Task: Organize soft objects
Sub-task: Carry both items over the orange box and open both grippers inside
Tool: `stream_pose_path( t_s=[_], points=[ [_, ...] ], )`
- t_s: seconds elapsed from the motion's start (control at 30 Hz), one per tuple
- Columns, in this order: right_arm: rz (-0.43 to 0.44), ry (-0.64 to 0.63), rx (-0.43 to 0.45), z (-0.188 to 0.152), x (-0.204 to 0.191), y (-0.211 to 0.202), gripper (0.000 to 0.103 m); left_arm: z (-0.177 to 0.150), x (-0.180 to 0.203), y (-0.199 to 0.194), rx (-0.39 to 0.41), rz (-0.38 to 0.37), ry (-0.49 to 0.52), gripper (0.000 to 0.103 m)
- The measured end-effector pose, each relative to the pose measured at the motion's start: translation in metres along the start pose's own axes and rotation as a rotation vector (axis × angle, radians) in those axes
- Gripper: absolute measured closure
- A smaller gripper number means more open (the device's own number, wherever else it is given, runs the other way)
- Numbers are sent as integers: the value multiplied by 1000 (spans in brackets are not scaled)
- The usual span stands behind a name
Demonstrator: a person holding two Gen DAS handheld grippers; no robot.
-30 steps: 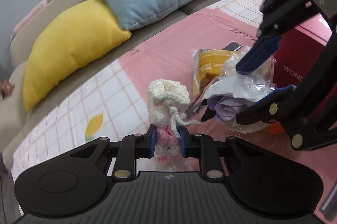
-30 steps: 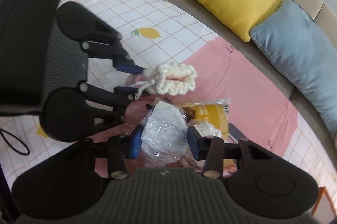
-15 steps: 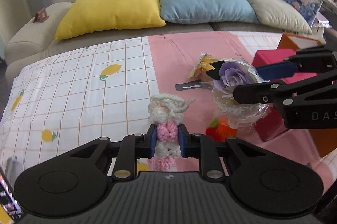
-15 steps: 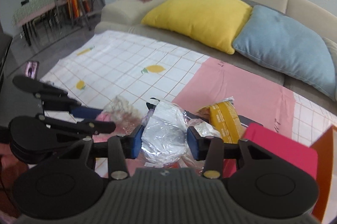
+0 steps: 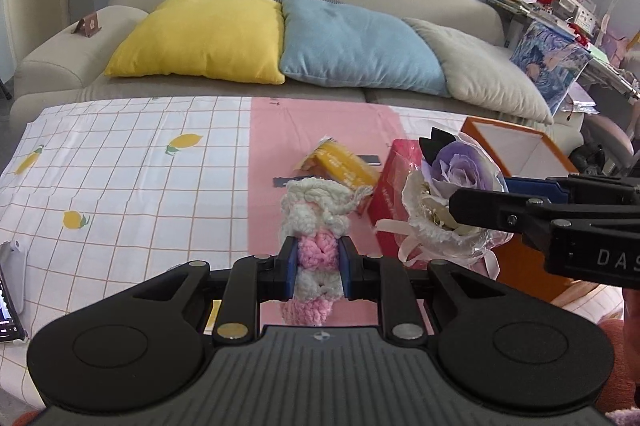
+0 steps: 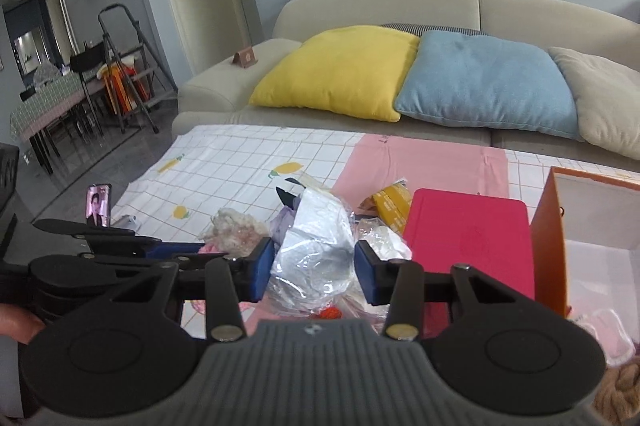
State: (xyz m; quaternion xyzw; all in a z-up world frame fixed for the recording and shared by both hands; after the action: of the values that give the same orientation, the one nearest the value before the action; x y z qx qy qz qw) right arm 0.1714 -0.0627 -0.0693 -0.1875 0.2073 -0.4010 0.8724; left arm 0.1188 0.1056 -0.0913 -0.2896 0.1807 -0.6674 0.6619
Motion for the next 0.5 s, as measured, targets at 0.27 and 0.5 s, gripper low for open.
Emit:
stream_pose_path(
  t_s=[0.27, 0.5],
  points=[
    [-47, 22, 96, 5, 19, -51, 61, 18, 41, -28, 66, -67, 33, 80],
    [-229, 45, 141, 0, 77, -89, 61, 49, 102, -18, 83, -245, 62, 80]
  ],
)
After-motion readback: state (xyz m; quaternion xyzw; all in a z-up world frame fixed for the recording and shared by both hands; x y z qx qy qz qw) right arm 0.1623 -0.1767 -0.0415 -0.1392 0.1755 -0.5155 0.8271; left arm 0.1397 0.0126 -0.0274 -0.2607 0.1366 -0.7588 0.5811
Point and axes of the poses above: each gripper's, at about its wrist camera, not at the fingertips, and y roughly the way its jaws point, x to its right, z to its top, the point moved 5 cm from there along y, roughly the way its jaws point, and after that the axes turned 5 degrees about x, right-handed, at the moved point
